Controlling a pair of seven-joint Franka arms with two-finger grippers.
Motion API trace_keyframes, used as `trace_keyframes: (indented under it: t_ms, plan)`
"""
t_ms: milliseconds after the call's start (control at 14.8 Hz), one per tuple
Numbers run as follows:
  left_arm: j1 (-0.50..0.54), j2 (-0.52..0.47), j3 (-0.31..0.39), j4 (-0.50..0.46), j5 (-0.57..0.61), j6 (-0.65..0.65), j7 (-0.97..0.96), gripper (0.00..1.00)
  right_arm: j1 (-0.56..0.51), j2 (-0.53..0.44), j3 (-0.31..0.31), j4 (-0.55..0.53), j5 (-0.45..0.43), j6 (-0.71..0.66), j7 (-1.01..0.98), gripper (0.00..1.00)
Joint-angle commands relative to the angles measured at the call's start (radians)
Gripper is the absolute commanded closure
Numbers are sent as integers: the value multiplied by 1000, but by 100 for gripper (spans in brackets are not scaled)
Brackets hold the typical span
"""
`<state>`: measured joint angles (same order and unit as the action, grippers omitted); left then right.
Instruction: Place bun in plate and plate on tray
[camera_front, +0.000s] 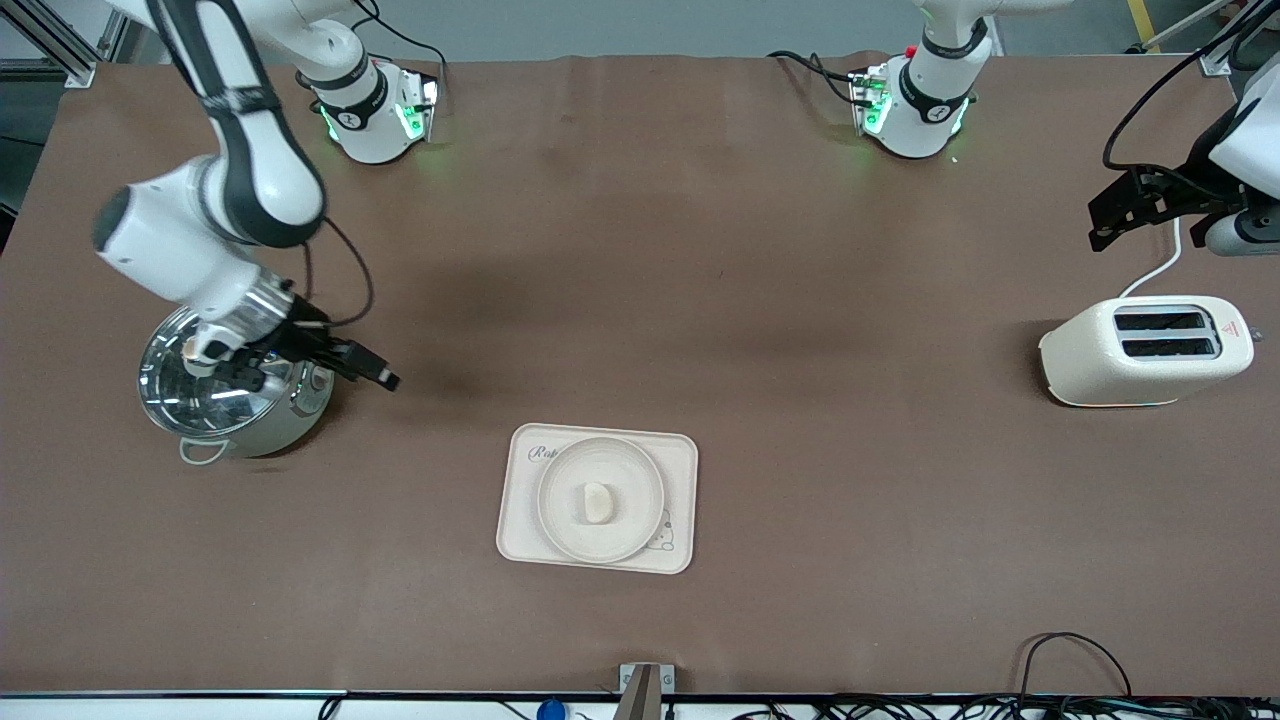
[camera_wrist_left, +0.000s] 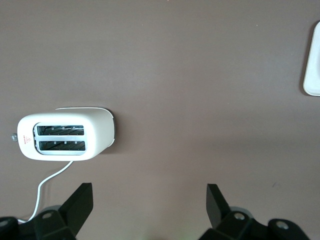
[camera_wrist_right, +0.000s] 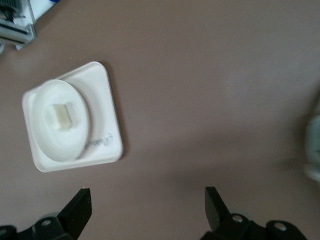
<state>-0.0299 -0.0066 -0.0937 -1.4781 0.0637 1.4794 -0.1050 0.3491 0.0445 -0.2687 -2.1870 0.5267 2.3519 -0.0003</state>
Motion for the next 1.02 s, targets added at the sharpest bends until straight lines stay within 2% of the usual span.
trace_keyframes:
  t_ms: [0, 68, 203, 339, 475, 542, 610, 678, 746, 949]
  plan:
    - [-1, -6, 0, -4, -22, 4, 15, 0, -107, -58, 14, 180, -239, -287, 16, 0]
    - [-1, -6, 0, -4, -22, 4, 15, 0, -125, -52, 16, 302, -343, -422, 23, 0]
    - [-1, -7, 0, -4, -22, 4, 15, 0, -128, -51, 17, 483, -512, -601, 29, 0]
    - [-1, -7, 0, -2, -22, 4, 16, 0, -125, -52, 19, 600, -585, -715, 26, 0]
    - [-1, -7, -1, -2, -22, 2, 18, 0, -136, -54, 31, 691, -609, -781, 22, 0]
    - [1, -7, -1, 1, -21, 2, 19, 0, -175, -55, 61, 719, -620, -795, 20, 0]
    - [-1, -7, -1, 1, -21, 2, 19, 0, -252, -54, 131, 743, -620, -796, 14, 0]
    - [-1, -7, -1, 1, -19, 2, 19, 0, -344, -52, 237, 756, -626, -795, 11, 0]
    - [-1, -7, -1, 1, -18, 2, 19, 0, -408, -49, 294, 759, -620, -795, 13, 0]
    - [-4, -6, -3, 1, -19, -5, 21, 0, -418, -48, 304, 739, -608, -784, 22, 0]
